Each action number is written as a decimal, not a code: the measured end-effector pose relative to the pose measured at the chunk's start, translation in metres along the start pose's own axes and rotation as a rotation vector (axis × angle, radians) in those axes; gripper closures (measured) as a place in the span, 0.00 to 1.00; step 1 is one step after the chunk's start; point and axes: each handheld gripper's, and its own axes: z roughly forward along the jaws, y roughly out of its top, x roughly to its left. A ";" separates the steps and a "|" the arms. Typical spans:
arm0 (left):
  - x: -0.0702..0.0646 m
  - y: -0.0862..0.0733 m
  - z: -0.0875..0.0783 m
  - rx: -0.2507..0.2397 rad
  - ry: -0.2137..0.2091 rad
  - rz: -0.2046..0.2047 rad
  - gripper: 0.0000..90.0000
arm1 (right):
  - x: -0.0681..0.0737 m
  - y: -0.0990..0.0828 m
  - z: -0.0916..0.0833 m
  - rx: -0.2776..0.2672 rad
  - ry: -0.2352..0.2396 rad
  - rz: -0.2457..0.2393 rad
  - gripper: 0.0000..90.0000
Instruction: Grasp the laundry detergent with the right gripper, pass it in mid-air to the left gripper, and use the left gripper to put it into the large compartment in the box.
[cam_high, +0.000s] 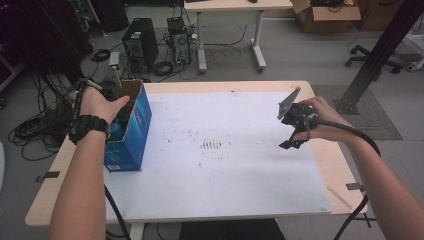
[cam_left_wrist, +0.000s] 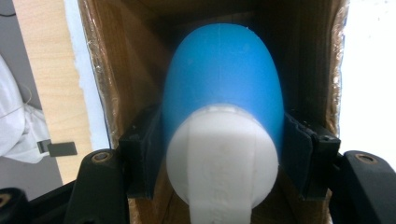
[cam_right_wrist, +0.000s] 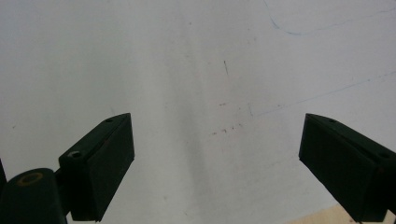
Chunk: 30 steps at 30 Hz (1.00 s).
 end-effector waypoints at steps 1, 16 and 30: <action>0.000 0.000 0.000 0.001 -0.001 0.001 0.41 | 0.000 0.000 0.000 -0.002 -0.001 0.001 0.12; 0.000 -0.004 -0.017 -0.026 -0.006 0.027 0.33 | 0.002 0.003 -0.004 -0.002 0.000 -0.005 0.12; -0.039 -0.001 -0.062 -0.107 -0.024 0.180 0.30 | 0.003 0.004 -0.010 -0.009 -0.005 -0.002 0.12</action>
